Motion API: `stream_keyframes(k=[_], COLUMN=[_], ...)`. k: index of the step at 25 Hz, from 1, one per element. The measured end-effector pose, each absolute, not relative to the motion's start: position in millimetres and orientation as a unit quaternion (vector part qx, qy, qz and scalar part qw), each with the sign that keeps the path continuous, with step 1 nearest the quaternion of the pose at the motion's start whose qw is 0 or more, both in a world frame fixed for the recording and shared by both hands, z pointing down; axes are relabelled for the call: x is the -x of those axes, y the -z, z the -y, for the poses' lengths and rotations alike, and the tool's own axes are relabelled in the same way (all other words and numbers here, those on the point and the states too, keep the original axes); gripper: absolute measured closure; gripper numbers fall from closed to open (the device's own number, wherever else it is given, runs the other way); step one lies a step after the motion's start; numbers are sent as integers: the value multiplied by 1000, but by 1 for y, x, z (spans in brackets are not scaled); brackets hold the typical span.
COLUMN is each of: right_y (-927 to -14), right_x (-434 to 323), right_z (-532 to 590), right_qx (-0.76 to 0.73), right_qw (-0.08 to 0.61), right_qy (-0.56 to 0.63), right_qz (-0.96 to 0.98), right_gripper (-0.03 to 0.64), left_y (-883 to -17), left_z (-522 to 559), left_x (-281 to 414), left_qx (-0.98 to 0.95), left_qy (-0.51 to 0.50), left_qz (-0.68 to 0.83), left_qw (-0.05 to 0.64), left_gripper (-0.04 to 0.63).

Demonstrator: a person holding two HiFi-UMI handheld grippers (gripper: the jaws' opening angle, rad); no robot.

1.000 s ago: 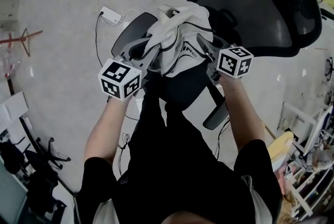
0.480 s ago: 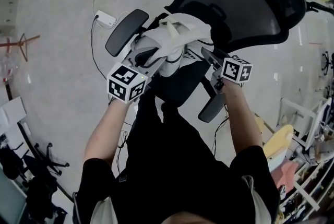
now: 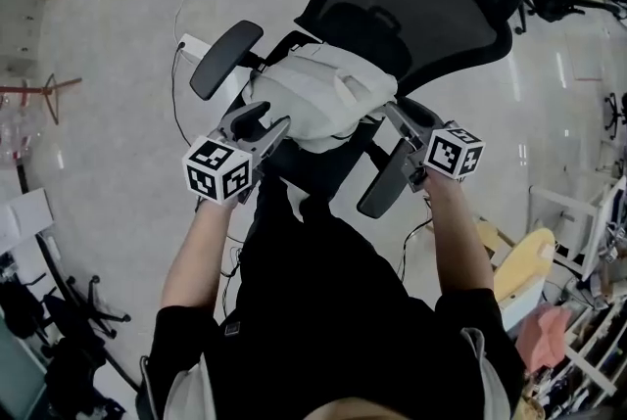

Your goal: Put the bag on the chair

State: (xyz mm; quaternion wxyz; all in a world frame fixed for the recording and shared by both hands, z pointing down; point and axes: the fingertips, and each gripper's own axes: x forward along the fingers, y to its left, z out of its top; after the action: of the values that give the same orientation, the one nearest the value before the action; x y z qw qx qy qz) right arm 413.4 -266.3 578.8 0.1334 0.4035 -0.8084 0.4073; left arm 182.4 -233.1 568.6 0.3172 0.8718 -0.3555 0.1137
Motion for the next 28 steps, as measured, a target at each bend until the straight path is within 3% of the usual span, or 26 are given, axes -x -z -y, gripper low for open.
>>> stream_keyframes(k=[8, 16, 25, 28], right_y=[-524, -456, -406, -392], right_x=[-441, -443, -366, -338], right_z=[248, 207, 132, 108], right_qx=[-403, -340, -282, -289], right_qw=[68, 12, 8, 14], right_qy=[-369, -263, -206, -196], right_qz=[835, 903, 937, 937], right_gripper=[440, 549, 580, 581], left_y=[-506, -457, -416, -393], left_z=[226, 187, 134, 111], left_x=[-211, -230, -198, -179], left_qx=[-883, -880, -893, -899], left_qy=[-107, -97, -52, -34], left_qz=[389, 421, 407, 404], left_qw=[240, 196, 185, 163], left_gripper=[405, 440, 442, 479])
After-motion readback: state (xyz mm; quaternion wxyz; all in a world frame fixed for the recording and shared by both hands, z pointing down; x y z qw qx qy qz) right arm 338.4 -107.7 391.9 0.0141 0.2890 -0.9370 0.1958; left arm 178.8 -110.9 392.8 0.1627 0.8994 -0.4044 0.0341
